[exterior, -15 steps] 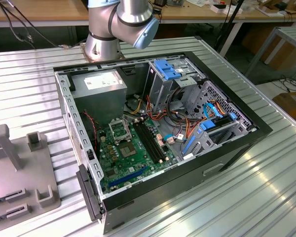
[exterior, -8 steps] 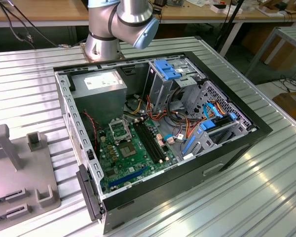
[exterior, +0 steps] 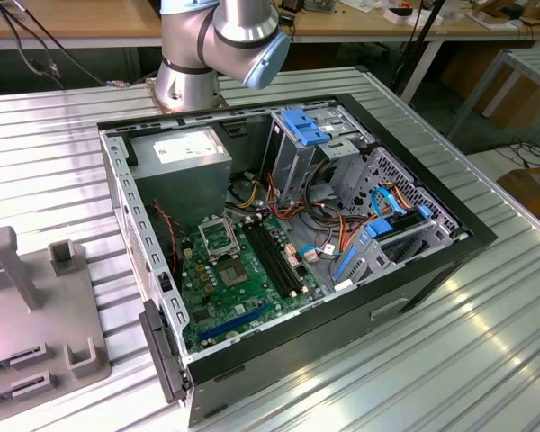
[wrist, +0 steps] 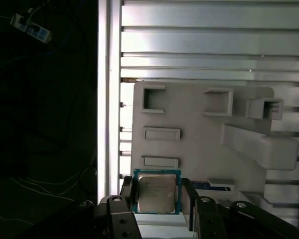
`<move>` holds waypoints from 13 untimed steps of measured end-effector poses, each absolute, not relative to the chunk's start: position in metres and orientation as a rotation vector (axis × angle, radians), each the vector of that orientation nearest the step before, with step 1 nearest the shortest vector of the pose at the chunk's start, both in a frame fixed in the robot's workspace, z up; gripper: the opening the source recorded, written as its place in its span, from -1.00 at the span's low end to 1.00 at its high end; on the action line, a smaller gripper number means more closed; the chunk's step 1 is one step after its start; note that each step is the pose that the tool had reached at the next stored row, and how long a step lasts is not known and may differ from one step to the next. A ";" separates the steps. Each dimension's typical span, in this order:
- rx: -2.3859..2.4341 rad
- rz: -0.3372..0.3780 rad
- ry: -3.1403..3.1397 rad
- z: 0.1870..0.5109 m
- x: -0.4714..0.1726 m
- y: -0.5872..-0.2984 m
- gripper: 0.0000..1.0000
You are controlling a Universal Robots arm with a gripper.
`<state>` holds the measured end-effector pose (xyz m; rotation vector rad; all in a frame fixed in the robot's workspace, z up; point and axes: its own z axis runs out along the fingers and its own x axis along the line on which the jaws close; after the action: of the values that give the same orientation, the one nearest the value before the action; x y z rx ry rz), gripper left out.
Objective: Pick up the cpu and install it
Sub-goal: 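Pick up the cpu and move it towards the insertion slot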
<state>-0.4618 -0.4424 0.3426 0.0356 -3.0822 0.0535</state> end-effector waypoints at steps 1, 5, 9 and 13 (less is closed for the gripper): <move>0.036 0.054 -3.083 0.343 -0.462 -0.442 -0.05; 0.035 0.056 -3.106 0.343 -0.463 -0.442 -0.05; 0.035 0.056 -3.115 0.342 -0.463 -0.442 -0.05; 0.035 0.057 -3.115 0.344 -0.463 -0.442 -0.05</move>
<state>-0.4630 -0.4424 0.3437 0.0350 -3.1146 0.0566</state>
